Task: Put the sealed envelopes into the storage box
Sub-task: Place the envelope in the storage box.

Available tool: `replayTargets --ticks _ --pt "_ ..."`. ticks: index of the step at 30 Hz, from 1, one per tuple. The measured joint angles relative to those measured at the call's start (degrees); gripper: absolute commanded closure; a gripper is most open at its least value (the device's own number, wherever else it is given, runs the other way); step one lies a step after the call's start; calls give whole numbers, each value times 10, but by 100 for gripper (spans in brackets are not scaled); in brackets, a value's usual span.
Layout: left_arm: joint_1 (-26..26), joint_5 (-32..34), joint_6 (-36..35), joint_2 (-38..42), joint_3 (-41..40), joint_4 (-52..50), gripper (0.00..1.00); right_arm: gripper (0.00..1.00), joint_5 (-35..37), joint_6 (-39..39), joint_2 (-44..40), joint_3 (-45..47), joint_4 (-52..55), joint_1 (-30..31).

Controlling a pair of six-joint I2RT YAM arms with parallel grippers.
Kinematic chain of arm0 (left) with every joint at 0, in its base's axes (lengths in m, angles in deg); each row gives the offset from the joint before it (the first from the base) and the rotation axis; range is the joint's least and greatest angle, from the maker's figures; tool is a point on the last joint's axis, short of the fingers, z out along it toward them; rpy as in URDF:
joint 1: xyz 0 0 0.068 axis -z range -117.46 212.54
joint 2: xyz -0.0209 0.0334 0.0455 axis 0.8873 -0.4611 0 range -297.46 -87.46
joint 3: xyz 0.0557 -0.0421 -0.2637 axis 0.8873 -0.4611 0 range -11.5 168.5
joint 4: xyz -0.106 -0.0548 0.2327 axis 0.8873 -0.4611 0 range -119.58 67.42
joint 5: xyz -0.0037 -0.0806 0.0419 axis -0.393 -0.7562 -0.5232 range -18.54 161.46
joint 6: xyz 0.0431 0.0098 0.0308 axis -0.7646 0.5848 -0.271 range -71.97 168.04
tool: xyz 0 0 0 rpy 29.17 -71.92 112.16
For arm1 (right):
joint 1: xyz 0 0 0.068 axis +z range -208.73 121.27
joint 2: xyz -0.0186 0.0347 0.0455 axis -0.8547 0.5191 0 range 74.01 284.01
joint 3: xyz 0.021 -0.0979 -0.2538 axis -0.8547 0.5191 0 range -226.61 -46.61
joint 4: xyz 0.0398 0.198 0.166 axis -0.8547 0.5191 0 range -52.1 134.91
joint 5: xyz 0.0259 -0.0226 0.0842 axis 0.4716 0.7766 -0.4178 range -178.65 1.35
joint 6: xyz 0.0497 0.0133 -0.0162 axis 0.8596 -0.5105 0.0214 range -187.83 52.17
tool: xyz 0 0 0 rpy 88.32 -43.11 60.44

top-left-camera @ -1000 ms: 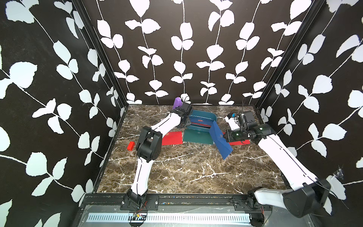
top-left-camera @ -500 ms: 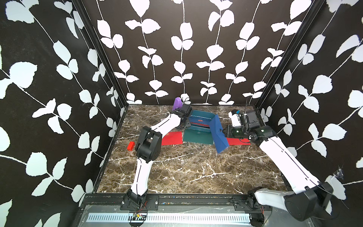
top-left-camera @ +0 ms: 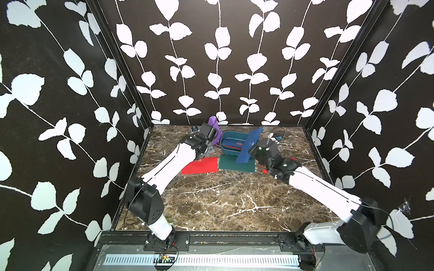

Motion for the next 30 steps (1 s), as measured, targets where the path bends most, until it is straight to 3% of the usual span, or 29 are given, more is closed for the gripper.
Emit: replayTargets --ticks 3,7,13,21,30 --pt "0 -6 5 32 -81 -2 37 100 116 102 55 -23 14 28" --pt "0 -16 15 78 -147 -15 38 100 253 273 160 -149 138 56" --pt "16 -19 20 169 -188 -25 38 100 353 428 254 -288 247 69" --pt "25 -30 23 209 -227 -30 38 100 400 478 344 -423 385 67" --pt "30 -31 22 218 -238 -40 38 100 394 489 463 -535 439 64"
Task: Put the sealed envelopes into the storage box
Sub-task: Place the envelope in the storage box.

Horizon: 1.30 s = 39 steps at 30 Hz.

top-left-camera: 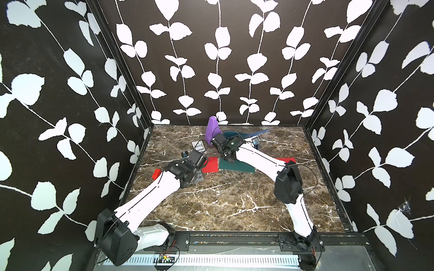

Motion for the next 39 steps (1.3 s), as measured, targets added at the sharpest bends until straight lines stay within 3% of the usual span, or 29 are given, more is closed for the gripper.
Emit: replayTargets --ticks 16,39 --pt "0 -3 0 -3 -3 -1 38 100 -63 2 63 -47 -6 -9" --pt "0 -3 6 -4 -5 -1 38 99 -129 2 67 0 -82 -19"
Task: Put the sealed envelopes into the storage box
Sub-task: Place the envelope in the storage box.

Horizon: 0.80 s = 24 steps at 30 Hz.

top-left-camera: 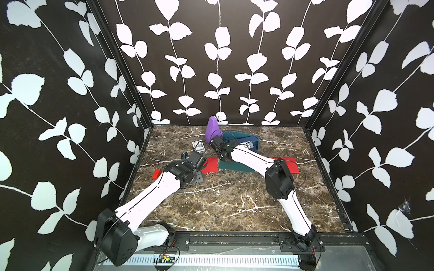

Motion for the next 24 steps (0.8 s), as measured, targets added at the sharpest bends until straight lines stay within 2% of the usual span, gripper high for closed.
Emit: replayTargets --ticks 7,16,24 --pt "0 0 0 -1 0 0 38 94 -10 0 0 3 -12 -4" --pt "0 0 0 -1 0 0 38 79 -18 2 0 26 -32 -4" --pt "1 0 1 -1 0 0 38 72 -15 2 -1 47 -59 -4"
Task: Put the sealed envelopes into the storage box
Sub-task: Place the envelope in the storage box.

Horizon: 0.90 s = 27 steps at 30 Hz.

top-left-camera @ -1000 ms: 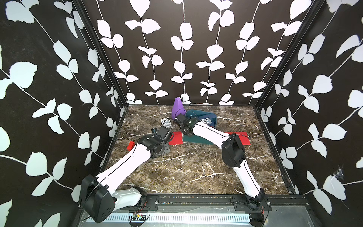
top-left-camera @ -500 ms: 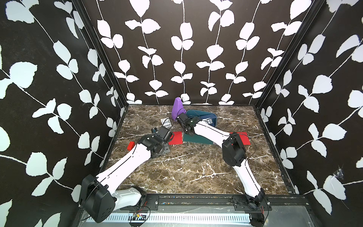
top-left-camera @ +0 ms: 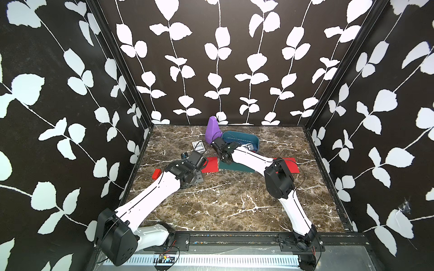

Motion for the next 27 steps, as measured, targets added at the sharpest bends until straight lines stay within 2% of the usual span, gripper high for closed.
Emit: replayTargets --ticks 4,8,10,11,15,17,24,27 --pt "1 0 0 0 0 0 38 67 7 -18 -10 13 -21 0" --pt "2 13 -1 -4 5 -7 37 52 14 -73 -40 46 -59 0" --pt "4 28 -4 -11 11 -15 36 44 19 -145 -74 89 -110 0" --pt "5 37 -7 -17 15 -20 35 35 20 -184 -93 112 -139 -1" --pt "5 57 -23 -49 21 -26 32 21 -1 -361 -176 189 -233 -8" --pt "4 62 -34 -70 27 -26 31 1 -23 -448 -219 224 -265 -14" --pt "-23 48 -72 -156 68 0 28 1 -146 -743 -329 315 -310 -24" --pt "-38 43 -78 -193 96 12 28 1 -226 -816 -356 359 -310 -26"
